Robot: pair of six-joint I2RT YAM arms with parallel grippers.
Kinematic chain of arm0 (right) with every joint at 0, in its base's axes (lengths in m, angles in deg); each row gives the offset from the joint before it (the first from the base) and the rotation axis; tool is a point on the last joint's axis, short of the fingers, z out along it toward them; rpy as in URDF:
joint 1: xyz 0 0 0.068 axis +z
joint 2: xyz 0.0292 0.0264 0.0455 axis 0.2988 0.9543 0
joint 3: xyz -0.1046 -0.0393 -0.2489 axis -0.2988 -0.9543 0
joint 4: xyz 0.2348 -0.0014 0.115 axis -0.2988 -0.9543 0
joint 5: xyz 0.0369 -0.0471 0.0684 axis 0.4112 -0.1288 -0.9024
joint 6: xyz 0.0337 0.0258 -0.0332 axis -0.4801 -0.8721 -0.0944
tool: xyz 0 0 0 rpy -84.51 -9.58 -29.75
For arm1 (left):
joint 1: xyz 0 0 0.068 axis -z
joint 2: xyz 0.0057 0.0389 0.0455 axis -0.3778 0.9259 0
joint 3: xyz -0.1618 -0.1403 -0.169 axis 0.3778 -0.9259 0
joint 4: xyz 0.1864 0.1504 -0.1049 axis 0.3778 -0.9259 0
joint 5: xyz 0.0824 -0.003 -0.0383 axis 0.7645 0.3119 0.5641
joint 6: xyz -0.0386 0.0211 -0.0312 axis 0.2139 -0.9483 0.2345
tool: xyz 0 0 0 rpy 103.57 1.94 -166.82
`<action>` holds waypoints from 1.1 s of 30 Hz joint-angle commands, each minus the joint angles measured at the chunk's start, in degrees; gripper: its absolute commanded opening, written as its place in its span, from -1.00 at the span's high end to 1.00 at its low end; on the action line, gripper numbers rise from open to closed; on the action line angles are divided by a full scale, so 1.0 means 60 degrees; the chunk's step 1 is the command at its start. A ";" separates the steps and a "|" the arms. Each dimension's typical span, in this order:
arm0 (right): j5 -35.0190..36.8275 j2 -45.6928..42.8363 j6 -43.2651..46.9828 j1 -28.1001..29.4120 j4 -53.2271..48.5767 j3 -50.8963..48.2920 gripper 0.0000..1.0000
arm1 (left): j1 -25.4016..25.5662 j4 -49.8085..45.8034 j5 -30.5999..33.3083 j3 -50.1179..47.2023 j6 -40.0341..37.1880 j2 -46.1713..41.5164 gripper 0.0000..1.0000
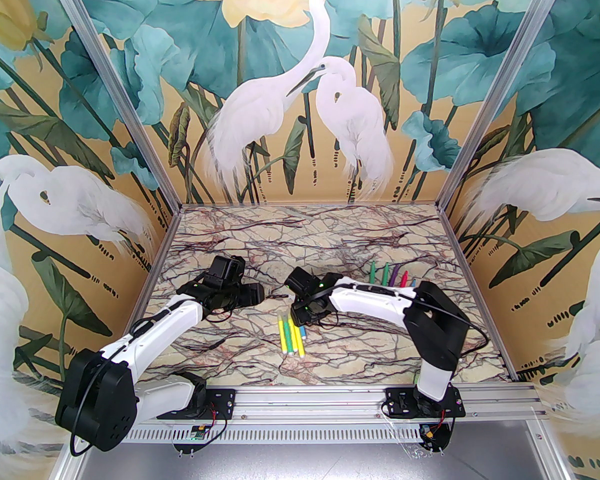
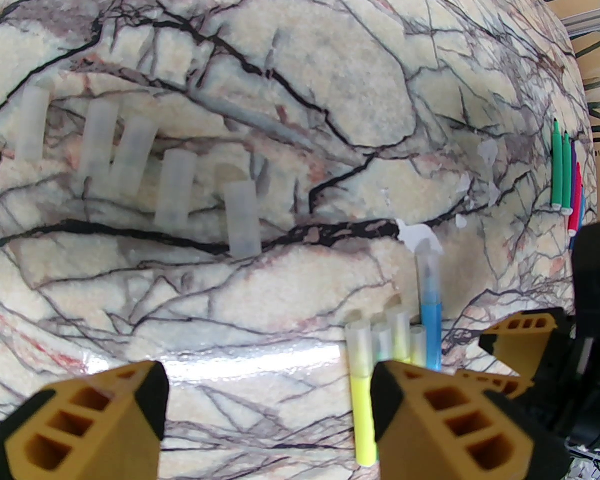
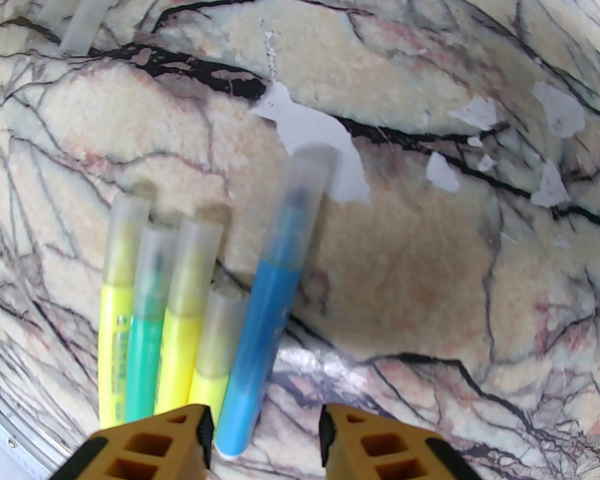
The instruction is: Open the pen caps
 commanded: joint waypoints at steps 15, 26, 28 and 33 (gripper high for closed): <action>0.0061 0.0944 -0.0128 0.0068 -0.0303 0.0513 0.28 | -0.0110 0.0642 -0.0045 -0.0305 0.0116 -0.0084 -0.43; 0.0505 0.1163 -0.0158 0.0079 -0.0720 0.0706 0.34 | -0.0129 0.0697 -0.0108 -0.0327 0.0127 -0.0032 -0.44; 0.0655 0.1243 -0.0142 0.0096 -0.0873 0.0794 0.35 | -0.0132 0.0713 -0.0118 -0.0334 0.0130 -0.0032 -0.44; 0.0775 0.1406 -0.0109 0.0125 -0.1005 0.0900 0.37 | -0.0139 0.0762 -0.0130 -0.0374 0.0155 -0.0031 -0.44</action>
